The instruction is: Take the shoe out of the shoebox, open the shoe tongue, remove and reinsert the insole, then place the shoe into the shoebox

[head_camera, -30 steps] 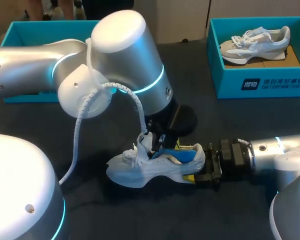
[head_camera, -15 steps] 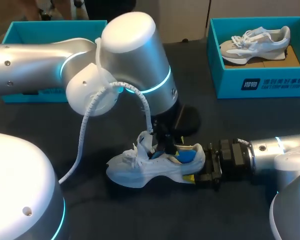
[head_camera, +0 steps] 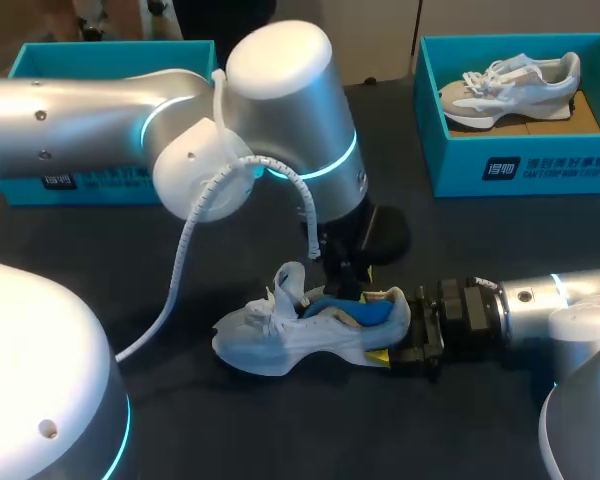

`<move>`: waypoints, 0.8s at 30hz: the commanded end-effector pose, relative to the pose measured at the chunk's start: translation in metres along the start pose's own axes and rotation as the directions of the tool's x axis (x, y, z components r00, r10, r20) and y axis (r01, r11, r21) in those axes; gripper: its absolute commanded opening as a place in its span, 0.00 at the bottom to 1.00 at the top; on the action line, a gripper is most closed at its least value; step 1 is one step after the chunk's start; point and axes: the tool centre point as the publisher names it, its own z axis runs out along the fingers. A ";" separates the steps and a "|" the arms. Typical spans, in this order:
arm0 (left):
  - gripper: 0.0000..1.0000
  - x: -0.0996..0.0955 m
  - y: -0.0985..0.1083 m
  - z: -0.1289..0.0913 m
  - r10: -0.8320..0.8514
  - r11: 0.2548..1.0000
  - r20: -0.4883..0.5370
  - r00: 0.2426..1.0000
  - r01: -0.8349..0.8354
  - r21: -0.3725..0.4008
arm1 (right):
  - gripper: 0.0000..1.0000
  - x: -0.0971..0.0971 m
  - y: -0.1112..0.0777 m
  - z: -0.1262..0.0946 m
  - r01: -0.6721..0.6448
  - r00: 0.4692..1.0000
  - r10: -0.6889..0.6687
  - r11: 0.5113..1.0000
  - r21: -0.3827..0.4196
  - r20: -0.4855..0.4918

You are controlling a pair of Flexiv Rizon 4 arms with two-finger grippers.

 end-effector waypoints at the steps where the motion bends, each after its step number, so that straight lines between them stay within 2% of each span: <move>1: 0.36 -0.006 -0.003 0.006 -0.006 1.000 -0.008 1.000 0.006 -0.012 | 0.00 0.002 -0.002 0.003 0.000 1.000 0.000 1.000 0.003 0.002; 17: 0.36 -0.010 0.000 0.021 -0.010 0.999 -0.057 0.998 0.008 -0.032 | 0.00 0.002 -0.002 0.003 0.000 1.000 0.000 1.000 0.003 0.002; 19: 0.32 -0.008 0.000 0.021 -0.006 0.999 -0.059 0.998 0.004 -0.033 | 0.00 0.002 -0.002 0.003 0.000 1.000 0.000 1.000 0.003 0.002; 20: 0.20 -0.007 0.000 0.021 -0.005 0.999 -0.055 0.998 0.003 -0.033 | 0.00 0.002 -0.002 0.003 0.000 1.000 0.000 1.000 0.003 0.002; 21: 0.00 -0.007 0.000 0.021 -0.006 0.999 -0.053 0.999 0.004 -0.032 | 0.00 0.002 -0.002 0.003 0.000 1.000 0.000 1.000 0.003 0.002; 24: 0.00 -0.008 0.000 0.020 -0.016 1.000 -0.032 0.999 0.015 -0.028 | 0.00 0.002 -0.002 0.003 0.000 1.000 0.000 1.000 0.003 0.002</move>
